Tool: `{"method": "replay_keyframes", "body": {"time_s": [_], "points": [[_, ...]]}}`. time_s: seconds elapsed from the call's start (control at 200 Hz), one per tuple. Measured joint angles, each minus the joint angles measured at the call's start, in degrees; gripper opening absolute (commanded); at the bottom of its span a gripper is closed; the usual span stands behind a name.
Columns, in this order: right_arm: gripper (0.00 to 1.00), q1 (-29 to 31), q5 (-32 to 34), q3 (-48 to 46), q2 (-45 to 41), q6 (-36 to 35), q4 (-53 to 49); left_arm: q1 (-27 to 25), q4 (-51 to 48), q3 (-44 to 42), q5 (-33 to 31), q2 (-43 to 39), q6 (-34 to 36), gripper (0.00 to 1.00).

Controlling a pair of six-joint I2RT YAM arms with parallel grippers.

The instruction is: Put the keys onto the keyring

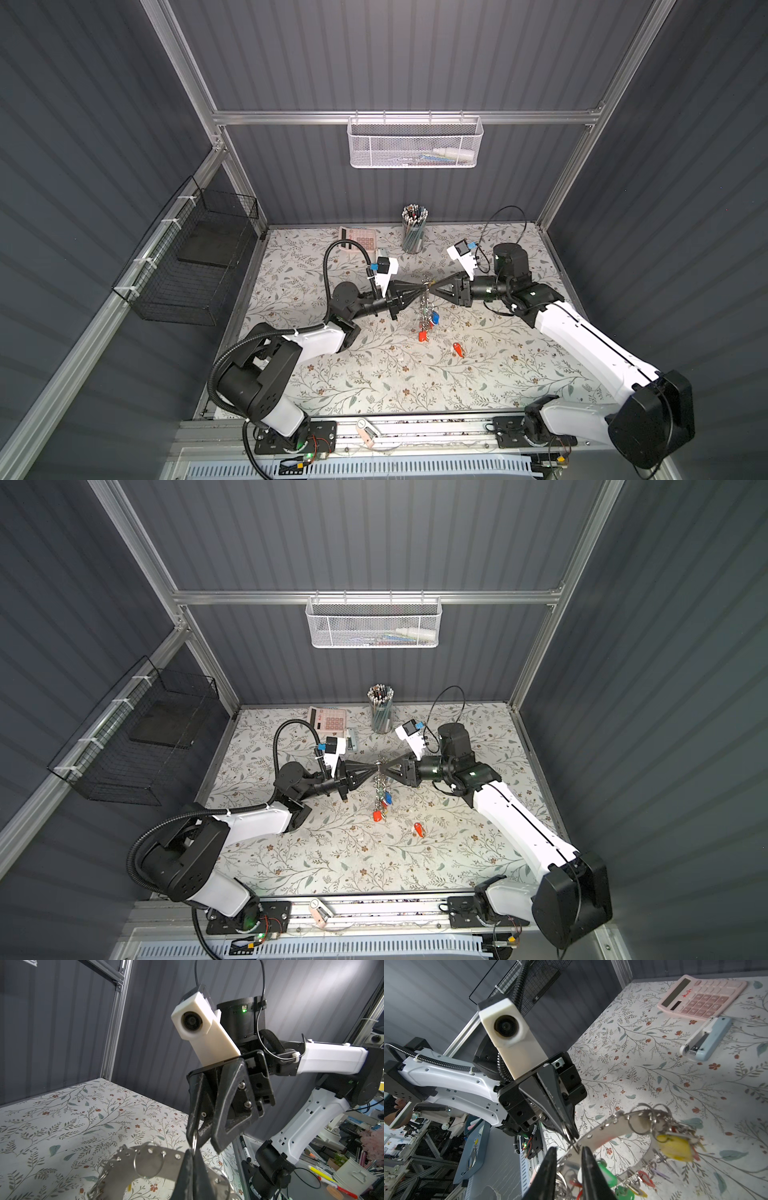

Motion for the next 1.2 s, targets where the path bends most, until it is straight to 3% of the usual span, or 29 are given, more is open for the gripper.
{"method": "replay_keyframes", "body": {"time_s": [0.355,0.7,0.89,1.121,1.201], "points": [[0.0,-0.2,-0.1,0.0,0.9,0.8,1.7,-0.9,4.0,-0.1,-1.6,0.8,-2.5,0.0],[0.0,-0.1,0.8,-0.2,0.9,1.0,2.1,-1.0,2.4,-0.3,-2.6,0.4,-1.4,0.0],[0.0,0.3,3.6,0.0,0.4,-2.4,-2.5,-1.4,-10.3,-0.2,-3.9,-3.8,6.0,0.17],[0.0,0.3,7.7,0.7,-0.1,-6.6,-6.3,-1.4,-30.9,3.1,-4.8,-8.0,18.0,0.49],[0.0,0.4,8.8,1.1,-0.1,-8.4,-7.7,-1.3,-39.4,5.2,-5.3,-10.0,23.6,0.53]]}}
